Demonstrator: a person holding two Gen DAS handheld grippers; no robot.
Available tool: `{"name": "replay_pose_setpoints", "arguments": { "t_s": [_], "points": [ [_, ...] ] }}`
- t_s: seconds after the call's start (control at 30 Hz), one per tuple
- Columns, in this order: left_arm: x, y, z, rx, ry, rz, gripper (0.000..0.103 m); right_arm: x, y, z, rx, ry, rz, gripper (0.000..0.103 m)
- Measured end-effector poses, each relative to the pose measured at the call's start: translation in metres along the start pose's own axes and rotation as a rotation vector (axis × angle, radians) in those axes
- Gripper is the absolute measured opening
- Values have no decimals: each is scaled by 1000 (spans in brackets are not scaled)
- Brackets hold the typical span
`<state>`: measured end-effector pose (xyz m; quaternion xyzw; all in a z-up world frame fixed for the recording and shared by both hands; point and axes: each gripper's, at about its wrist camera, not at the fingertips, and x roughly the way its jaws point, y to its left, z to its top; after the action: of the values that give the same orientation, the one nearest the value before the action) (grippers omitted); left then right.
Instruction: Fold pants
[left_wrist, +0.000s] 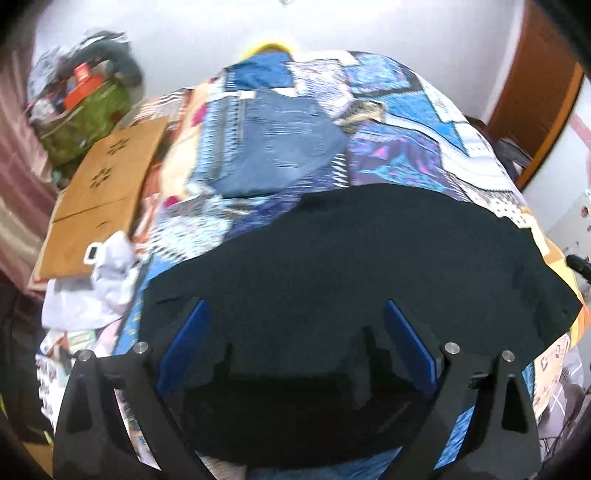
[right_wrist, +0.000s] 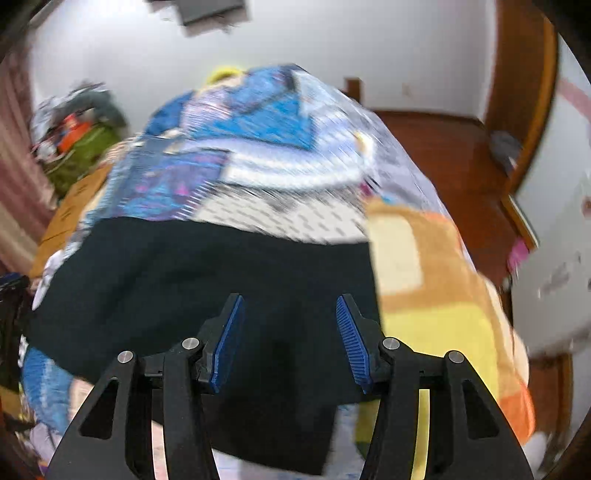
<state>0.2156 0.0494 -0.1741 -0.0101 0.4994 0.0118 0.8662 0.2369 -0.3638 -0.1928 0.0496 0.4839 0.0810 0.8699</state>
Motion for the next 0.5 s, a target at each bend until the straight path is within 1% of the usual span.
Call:
{"name": "replay_pose_setpoints", "arguments": {
  "t_s": [0.1,0.27,0.37,0.43,0.47,0.5],
  "points": [
    [15,-23,3,42,26,-22,96,18,-17,-9,46,37,12,48],
    [35,-52,-5,111,68,-26,96,43,-31,-16,99,88,51,48],
    [37,-53,-9,108,50,-12,101,50,-37,-22,112,101,74,48],
    [40,-51,-9,87,58,-33,101,56,-37,-22,105,102,74,47],
    [42,-49,-8,69,66,-49,102,58,-37,-21,100,97,66,41],
    [45,-47,-8,47,75,-66,102,61,-37,-21,94,92,55,31]
  ]
}}
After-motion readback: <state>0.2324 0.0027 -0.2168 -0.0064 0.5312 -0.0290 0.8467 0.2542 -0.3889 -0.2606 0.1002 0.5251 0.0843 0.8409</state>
